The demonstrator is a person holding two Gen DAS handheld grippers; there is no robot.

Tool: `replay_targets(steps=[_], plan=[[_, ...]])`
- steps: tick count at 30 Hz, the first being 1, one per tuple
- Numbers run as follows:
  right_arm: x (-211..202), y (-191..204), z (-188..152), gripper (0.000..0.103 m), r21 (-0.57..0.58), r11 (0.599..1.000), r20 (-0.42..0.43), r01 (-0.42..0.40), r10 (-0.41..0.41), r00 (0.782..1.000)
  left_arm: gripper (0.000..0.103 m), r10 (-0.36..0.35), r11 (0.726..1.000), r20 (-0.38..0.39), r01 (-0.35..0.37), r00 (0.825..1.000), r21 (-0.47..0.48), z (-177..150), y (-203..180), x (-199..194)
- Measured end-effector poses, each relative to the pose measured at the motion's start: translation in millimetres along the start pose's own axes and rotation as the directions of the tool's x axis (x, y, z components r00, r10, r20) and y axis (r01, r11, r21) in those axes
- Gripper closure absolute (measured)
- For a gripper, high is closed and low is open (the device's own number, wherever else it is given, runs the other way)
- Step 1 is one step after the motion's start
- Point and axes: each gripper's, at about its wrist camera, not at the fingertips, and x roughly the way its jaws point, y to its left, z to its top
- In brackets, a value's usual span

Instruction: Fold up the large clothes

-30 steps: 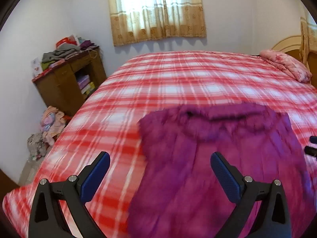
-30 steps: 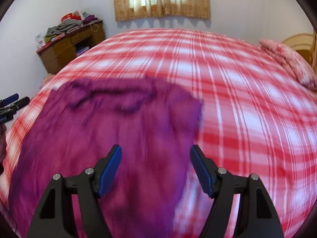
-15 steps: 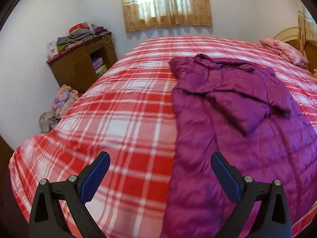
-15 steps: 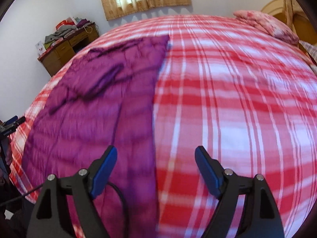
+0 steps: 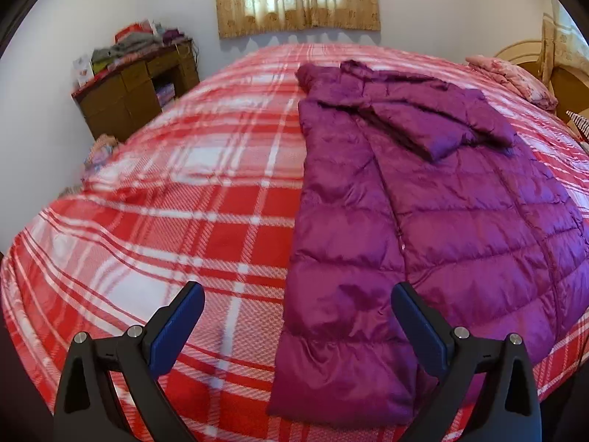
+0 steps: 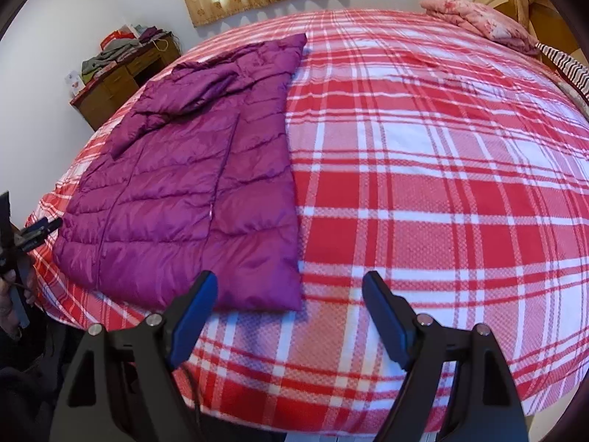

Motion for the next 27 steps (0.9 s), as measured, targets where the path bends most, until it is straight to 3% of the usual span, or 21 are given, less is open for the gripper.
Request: replay_targets(steps=[5,8,9,11,12,13,15,19,22,27], plan=[[21.2,-0.4,8.3,0.021,0.089,0.994,0.013,-0.058,0.057,0.998,0.001,-0.06,0.998,-0.034,0.06,0.998,-0.012,-6.4,-4.1,9.7],[27.5,14.0,7.4,0.026,0.052,0.998,0.032,-0.02,0.019,0.999,0.006,-0.078,0.997,-0.023,0.078,0.997,0.002,-9.2,-7.7,10.0],[28.2,17.2,6.5,0.034,0.046,0.999,0.031,-0.024,0.023,0.999,0.022,-0.107,0.994,-0.022,0.107,0.994,0.002,-9.9,-8.0,10.5],[28.4,23.3,4.6,0.051,0.028,0.999,0.027,-0.041,0.04,0.999,0.041,-0.155,0.988,-0.018,0.155,0.988,-0.007,-11.1,-8.2,8.2],[28.7,25.5,4.2,0.07,0.022,0.998,0.022,-0.054,0.054,0.998,0.062,-0.163,0.987,-0.007,0.163,0.987,0.005,-11.1,-10.2,5.4],[28.9,26.3,3.8,0.083,0.024,0.997,0.013,-0.072,0.072,0.997,0.071,-0.176,0.984,-0.005,0.176,0.984,0.025,-10.9,-12.9,3.1],[27.9,25.9,3.0,0.09,0.049,0.992,0.016,-0.116,0.115,0.993,0.093,-0.189,0.981,0.009,0.189,0.982,0.044,-10.6,-16.6,-4.2],[4.1,35.8,4.4,0.093,0.027,0.99,0.085,-0.142,0.139,0.987,0.097,-0.209,0.975,0.113,0.199,0.971,0.094,-3.9,-18.0,-42.0],[-26.4,40.5,9.9,0.094,0.014,0.986,0.155,-0.169,0.165,0.974,0.098,-0.249,0.968,0.206,0.234,0.946,0.094,7.4,-9.6,-83.2],[-98.4,47.6,17.1,0.095,-0.014,0.975,0.299,-0.22,0.214,0.93,0.099,-0.305,0.952,0.325,0.294,0.895,0.084,20.2,12.9,-151.1]])
